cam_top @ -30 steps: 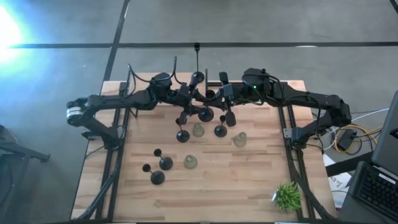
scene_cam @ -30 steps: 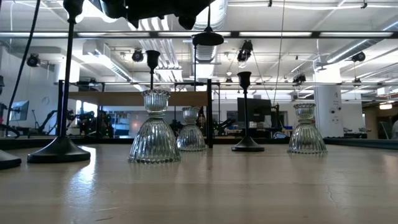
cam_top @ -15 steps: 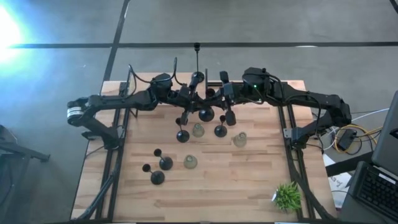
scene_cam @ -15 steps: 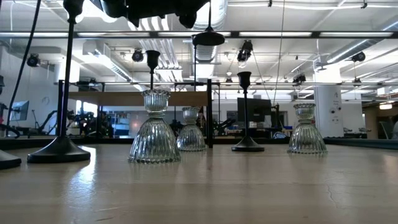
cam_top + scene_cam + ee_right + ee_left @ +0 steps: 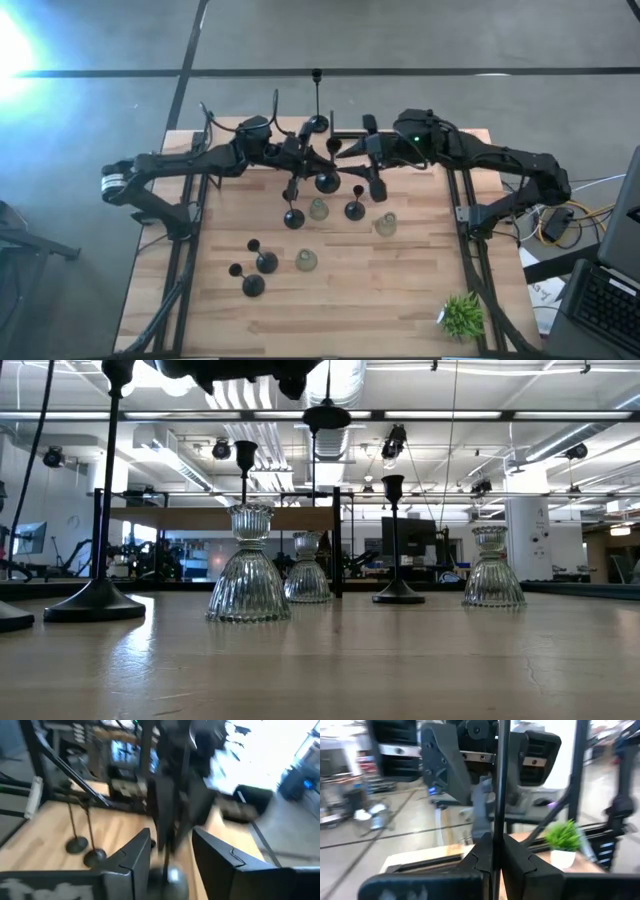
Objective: Pick & Place candle stick holders
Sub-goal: Put the large black candle holder on the shelf
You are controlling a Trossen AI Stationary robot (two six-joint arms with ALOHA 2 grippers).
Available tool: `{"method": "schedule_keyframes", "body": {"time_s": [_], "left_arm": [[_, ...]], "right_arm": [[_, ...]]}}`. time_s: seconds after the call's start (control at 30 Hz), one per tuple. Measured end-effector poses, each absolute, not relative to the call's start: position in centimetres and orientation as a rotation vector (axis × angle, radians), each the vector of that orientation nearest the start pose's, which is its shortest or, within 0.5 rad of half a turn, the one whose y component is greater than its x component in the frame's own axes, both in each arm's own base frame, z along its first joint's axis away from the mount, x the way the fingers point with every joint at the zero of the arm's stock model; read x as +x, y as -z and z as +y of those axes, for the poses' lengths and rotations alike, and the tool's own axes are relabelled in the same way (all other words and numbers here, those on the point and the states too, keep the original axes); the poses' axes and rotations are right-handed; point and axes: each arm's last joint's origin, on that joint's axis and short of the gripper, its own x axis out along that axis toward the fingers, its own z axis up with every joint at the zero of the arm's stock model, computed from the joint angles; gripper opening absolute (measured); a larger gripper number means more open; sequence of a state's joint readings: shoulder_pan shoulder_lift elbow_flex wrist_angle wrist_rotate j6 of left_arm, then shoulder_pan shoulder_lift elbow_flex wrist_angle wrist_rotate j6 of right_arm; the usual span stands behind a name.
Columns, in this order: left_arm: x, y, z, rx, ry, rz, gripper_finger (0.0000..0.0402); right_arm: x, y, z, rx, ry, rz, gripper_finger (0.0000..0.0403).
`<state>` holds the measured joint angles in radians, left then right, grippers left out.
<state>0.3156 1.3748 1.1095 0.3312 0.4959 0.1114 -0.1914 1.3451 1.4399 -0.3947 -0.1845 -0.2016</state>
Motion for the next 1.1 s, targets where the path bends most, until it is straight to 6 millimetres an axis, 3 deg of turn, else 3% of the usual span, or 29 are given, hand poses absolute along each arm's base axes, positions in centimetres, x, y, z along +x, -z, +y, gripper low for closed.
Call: {"method": "schedule_keyframes", "body": {"time_s": [0.27,0.47,0.63,0.83,1.1], "left_arm": [[25.8,-38.4,7.9,0.223,-0.014,-0.043,0.0019],[21.6,-38.3,9.1,0.21,-0.185,-0.068,0.0019],[18.7,-38.4,10.0,0.198,-0.325,-0.104,0.0019],[17.9,-38.2,11.3,0.181,-0.488,-0.097,0.0019],[18.9,-37.1,13.5,0.164,-0.553,-0.084,0.0019]], "right_arm": [[24.0,-41.2,-4.7,-0.039,0.014,0.385,0.0159],[21.0,-38.1,-4.4,0.034,0.117,0.405,0.0139],[19.1,-35.9,-4.2,0.067,0.208,0.311,0.0123],[18.0,-33.6,-4.2,0.063,0.311,0.211,0.0108],[17.8,-30.9,-4.8,0.04,0.521,0.254,0.0093]]}}
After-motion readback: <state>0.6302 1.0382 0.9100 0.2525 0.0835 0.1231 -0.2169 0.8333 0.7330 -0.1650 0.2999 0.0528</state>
